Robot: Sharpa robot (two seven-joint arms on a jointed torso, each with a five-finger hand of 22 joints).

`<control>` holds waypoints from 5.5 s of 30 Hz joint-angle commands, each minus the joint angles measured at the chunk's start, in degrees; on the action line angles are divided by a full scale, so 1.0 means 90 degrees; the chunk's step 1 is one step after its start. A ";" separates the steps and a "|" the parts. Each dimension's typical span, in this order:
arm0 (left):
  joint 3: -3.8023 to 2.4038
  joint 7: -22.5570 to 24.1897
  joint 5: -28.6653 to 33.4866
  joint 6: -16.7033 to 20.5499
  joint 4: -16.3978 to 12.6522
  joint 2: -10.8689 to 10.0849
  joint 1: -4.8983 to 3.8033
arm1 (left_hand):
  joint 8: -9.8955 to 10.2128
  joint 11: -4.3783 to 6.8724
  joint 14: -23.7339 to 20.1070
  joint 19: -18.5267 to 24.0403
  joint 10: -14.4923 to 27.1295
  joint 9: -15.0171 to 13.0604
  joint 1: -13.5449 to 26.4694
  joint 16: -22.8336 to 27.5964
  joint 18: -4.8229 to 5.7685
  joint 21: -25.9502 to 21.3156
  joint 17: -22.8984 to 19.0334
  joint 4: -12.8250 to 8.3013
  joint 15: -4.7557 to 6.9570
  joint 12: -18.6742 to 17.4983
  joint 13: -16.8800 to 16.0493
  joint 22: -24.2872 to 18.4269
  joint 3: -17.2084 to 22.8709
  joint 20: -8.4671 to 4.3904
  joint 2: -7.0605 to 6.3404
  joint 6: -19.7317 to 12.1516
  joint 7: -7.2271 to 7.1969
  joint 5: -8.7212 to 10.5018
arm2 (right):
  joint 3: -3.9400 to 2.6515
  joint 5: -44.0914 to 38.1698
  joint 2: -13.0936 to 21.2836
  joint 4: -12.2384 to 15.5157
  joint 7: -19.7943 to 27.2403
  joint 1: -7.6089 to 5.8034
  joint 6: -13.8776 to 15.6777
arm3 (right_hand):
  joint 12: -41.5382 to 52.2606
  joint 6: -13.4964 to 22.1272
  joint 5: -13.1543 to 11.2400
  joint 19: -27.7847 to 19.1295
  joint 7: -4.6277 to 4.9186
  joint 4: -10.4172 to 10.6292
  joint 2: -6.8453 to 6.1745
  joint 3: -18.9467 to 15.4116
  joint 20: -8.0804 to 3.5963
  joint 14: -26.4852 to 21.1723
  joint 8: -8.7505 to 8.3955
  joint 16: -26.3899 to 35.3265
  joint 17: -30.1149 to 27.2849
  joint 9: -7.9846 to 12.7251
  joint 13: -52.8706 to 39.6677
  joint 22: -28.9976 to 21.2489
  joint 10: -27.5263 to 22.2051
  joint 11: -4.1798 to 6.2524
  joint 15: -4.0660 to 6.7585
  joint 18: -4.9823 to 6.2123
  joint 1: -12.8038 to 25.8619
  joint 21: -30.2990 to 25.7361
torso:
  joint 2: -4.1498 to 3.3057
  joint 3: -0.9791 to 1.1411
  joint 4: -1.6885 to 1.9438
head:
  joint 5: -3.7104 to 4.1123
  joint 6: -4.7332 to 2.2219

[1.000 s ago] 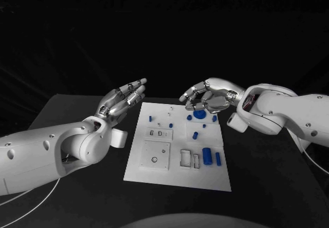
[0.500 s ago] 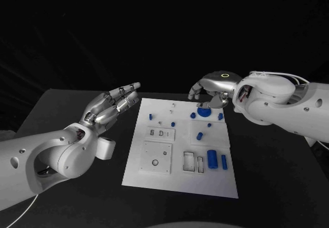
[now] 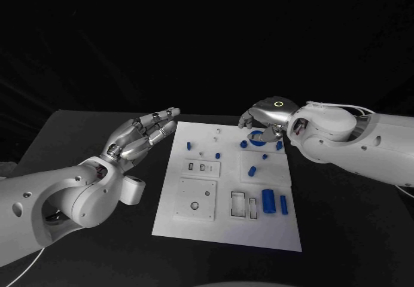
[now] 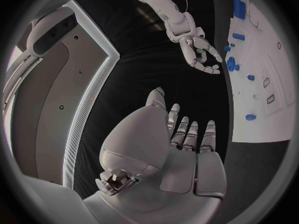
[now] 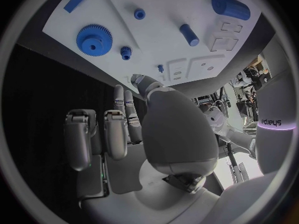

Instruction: Assemble the parts on the task board

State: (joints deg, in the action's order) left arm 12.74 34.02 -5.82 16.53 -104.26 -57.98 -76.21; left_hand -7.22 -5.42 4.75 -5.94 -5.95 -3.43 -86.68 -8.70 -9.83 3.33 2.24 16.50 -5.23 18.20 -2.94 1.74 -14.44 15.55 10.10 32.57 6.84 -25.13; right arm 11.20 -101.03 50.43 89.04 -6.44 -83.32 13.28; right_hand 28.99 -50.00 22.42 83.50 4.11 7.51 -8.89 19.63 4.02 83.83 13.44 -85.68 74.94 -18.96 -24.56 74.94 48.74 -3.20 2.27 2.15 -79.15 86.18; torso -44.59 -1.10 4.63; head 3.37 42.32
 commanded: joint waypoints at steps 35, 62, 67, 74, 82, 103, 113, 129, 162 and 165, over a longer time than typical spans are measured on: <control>0.0002 -0.0099 -0.0212 -0.0339 0.0185 0.0101 -0.0007 | -0.0165 -0.0134 -0.0011 -0.0027 0.0048 -0.0028 -0.0368 -0.0107 -0.0052 0.0041 -0.0023 -0.0029 -0.0131 0.0202 0.0025 0.0008 0.0063 0.0088 -0.0016 0.0232 0.0088 -0.0283 | 0.0001 0.0034 -0.0800 -0.1213 0.0291 0.0580 -0.0209 | 0.0093 -0.0300 0.0241 -0.0385 -0.0034 -0.0187 -0.0012 0.0131 0.0087 0.0080 0.0102 0.0210 -0.0128 -0.0575 -0.0584 0.0097 -0.0562 -0.0088 -0.0083 0.0163 0.0333 -0.0345 | 0.0123 -0.0051 -0.0014 | -0.0097 0.0099; 0.0004 -0.0094 -0.0218 -0.0400 0.0168 0.0078 -0.0006 | -0.0264 -0.0166 0.0050 -0.0090 0.0029 -0.0046 -0.0486 -0.0209 -0.0048 0.0082 -0.0008 -0.0032 -0.0190 0.0315 0.0019 0.0024 0.0119 0.0114 0.0011 0.0399 0.0114 -0.0326 | 0.0000 0.0043 -0.1024 -0.1645 0.0429 0.0756 -0.0371 | 0.0320 -0.0010 0.1327 -0.0552 -0.0008 -0.0659 0.0123 0.0416 0.0015 -0.0068 0.0717 0.0358 -0.0397 -0.2323 -0.1134 -0.0058 -0.0342 0.0031 0.0000 0.0219 0.0366 -0.0539 | 0.0150 -0.0064 0.0003 | -0.0107 0.0150; 0.0005 -0.0098 -0.0220 -0.0396 0.0172 0.0074 -0.0006 | -0.0277 -0.0169 0.0062 -0.0104 0.0029 -0.0047 -0.0505 -0.0225 -0.0047 0.0090 -0.0006 -0.0034 -0.0200 0.0326 0.0019 0.0027 0.0128 0.0118 0.0012 0.0416 0.0117 -0.0332 | -0.0001 0.0090 -0.1014 -0.1651 0.0507 0.0770 -0.0231 | 0.0390 -0.0019 0.1335 -0.0567 0.0043 -0.0722 0.0158 0.0462 -0.0006 -0.0088 0.0783 0.0383 -0.0434 -0.2534 -0.1209 -0.0062 -0.0212 0.0074 0.0028 0.0224 0.0351 -0.0559 | 0.0156 -0.0066 0.0001 | -0.0135 0.0169; 0.0005 -0.0105 -0.0221 -0.0381 0.0176 0.0053 -0.0006 | -0.0287 -0.0171 0.0071 -0.0111 0.0029 -0.0048 -0.0519 -0.0237 -0.0046 0.0095 -0.0005 -0.0035 -0.0207 0.0333 0.0020 0.0028 0.0135 0.0120 0.0015 0.0429 0.0118 -0.0339 | -0.0004 0.0207 -0.0936 -0.1490 0.0554 0.0735 0.0008 | 0.0453 -0.0044 0.1313 -0.0550 0.0066 -0.0764 0.0178 0.0488 -0.0044 -0.0086 0.0847 0.0396 -0.0448 -0.2761 -0.1282 -0.0032 -0.0074 0.0126 0.0067 0.0219 0.0362 -0.0559 | 0.0161 -0.0073 -0.0002 | -0.0167 0.0169; 0.0006 -0.0144 -0.0222 -0.0323 0.0167 0.0033 -0.0007 | -0.0287 -0.0171 0.0071 -0.0112 0.0030 -0.0048 -0.0520 -0.0238 -0.0046 0.0096 -0.0005 -0.0035 -0.0207 0.0333 0.0020 0.0029 0.0135 0.0120 0.0015 0.0429 0.0118 -0.0339 | -0.0012 0.0425 -0.0933 -0.1182 0.0513 0.0357 -0.0109 | 0.0460 -0.0054 0.1261 -0.0562 0.0062 -0.0771 0.0184 0.0497 -0.0054 -0.0108 0.0856 0.0427 -0.0508 -0.2829 -0.1299 -0.0043 -0.0037 0.0136 0.0077 0.0223 0.0369 -0.0573 | 0.0150 -0.0075 0.0020 | -0.0190 0.0177; 0.0005 -0.0156 -0.0236 -0.0244 0.0213 0.0063 -0.0007 | -0.0295 -0.0173 0.0071 -0.0123 0.0035 -0.0046 -0.0541 -0.0236 -0.0044 0.0103 -0.0007 -0.0038 -0.0210 0.0335 0.0022 0.0031 0.0141 0.0123 0.0007 0.0425 0.0122 -0.0352 | -0.0065 0.0987 -0.2162 -0.2413 0.0596 0.0101 -0.0541 | 0.0421 0.0042 0.1130 -0.0597 0.0091 -0.0796 0.0194 0.0556 -0.0063 -0.0145 0.0731 0.0475 -0.0578 -0.2900 -0.1319 -0.0070 0.0013 0.0121 0.0076 0.0230 0.0378 -0.0616 | -0.0002 -0.0126 0.0141 | -0.0091 0.0104; 0.0005 -0.0173 -0.0237 -0.0231 0.0206 0.0070 -0.0007 | -0.0295 -0.0174 0.0071 -0.0125 0.0038 -0.0046 -0.0545 -0.0239 -0.0043 0.0104 -0.0007 -0.0038 -0.0209 0.0334 0.0022 0.0031 0.0142 0.0123 0.0006 0.0421 0.0123 -0.0356 | -0.0070 0.1008 -0.2475 -0.2887 0.0599 0.0195 -0.0653 | 0.0372 0.0087 0.1112 -0.0629 0.0110 -0.0807 0.0183 0.0583 -0.0050 -0.0176 0.0644 0.0508 -0.0639 -0.2891 -0.1318 -0.0101 -0.0015 0.0095 0.0055 0.0238 0.0388 -0.0647 | -0.0007 -0.0140 0.0173 | -0.0083 0.0095; 0.0005 -0.0219 -0.0237 -0.0242 0.0213 0.0057 -0.0007 | -0.0249 -0.0161 0.0025 -0.0113 0.0081 -0.0022 -0.0559 -0.0188 -0.0032 0.0098 -0.0023 -0.0028 -0.0206 0.0290 0.0033 0.0026 0.0137 0.0124 -0.0014 0.0250 0.0105 -0.0365 | -0.0071 0.0910 -0.2507 -0.2990 0.0552 0.0242 -0.0623 | 0.0315 0.0114 0.1107 -0.0661 0.0112 -0.0834 0.0180 0.0621 -0.0034 -0.0226 0.0553 0.0556 -0.0723 -0.2877 -0.1319 -0.0123 -0.0058 0.0079 0.0039 0.0245 0.0377 -0.0678 | 0.0001 -0.0139 0.0169 | -0.0093 0.0072; 0.0007 -0.0372 -0.0237 -0.0299 0.0283 0.0069 -0.0006 | -0.0259 -0.0172 0.0015 -0.0110 0.0104 -0.0024 -0.0565 -0.0184 -0.0026 0.0097 -0.0025 -0.0022 -0.0211 0.0271 0.0037 0.0025 0.0144 0.0127 -0.0005 0.0264 0.0122 -0.0371 | -0.0070 0.1156 -0.2338 -0.3060 0.0590 0.0457 -0.0257 | -0.1577 0.2158 -0.1055 -0.1263 -0.0640 -0.0719 0.0114 0.0306 0.0314 -0.0816 -0.1104 0.0998 -0.1513 -0.1301 -0.0500 -0.0631 -0.1580 -0.0321 -0.0316 0.0390 0.0455 -0.1265 | 0.0016 -0.0142 0.0170 | -0.0126 0.0116; 0.0007 -0.0376 -0.0237 -0.0295 0.0282 0.0059 -0.0006 | -0.0258 -0.0176 0.0010 -0.0110 0.0110 -0.0023 -0.0567 -0.0180 -0.0025 0.0097 -0.0027 -0.0022 -0.0213 0.0269 0.0038 0.0025 0.0145 0.0128 -0.0005 0.0255 0.0127 -0.0373 | -0.0070 0.1102 -0.2267 -0.3042 0.0561 0.0463 0.0032 | -0.1767 0.2589 -0.1196 -0.1482 -0.0746 -0.0674 0.0140 0.0048 0.0342 -0.1002 -0.1141 0.1127 -0.1751 -0.0754 -0.0435 -0.0846 -0.1801 -0.0341 -0.0347 0.0452 0.0373 -0.1492 | 0.0017 -0.0143 0.0173 | -0.0138 0.0113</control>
State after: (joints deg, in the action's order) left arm 12.83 30.50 -7.66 14.43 -101.63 -57.48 -76.20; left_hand -9.63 -6.94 5.15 -6.77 -5.23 -3.68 -91.27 -10.49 -9.83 3.99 2.05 16.18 -6.87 20.81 -2.67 1.94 -13.49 16.76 10.17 35.10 7.76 -28.27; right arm 10.57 -90.39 29.77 61.61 -1.24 -79.19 10.27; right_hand 13.38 -27.18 11.93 70.47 -2.46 1.37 -7.60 20.38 7.06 75.13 3.41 -75.73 59.50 -26.38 -28.59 67.62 32.89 -6.23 -0.83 5.74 -75.32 73.05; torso -44.46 -2.36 6.17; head 2.21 43.36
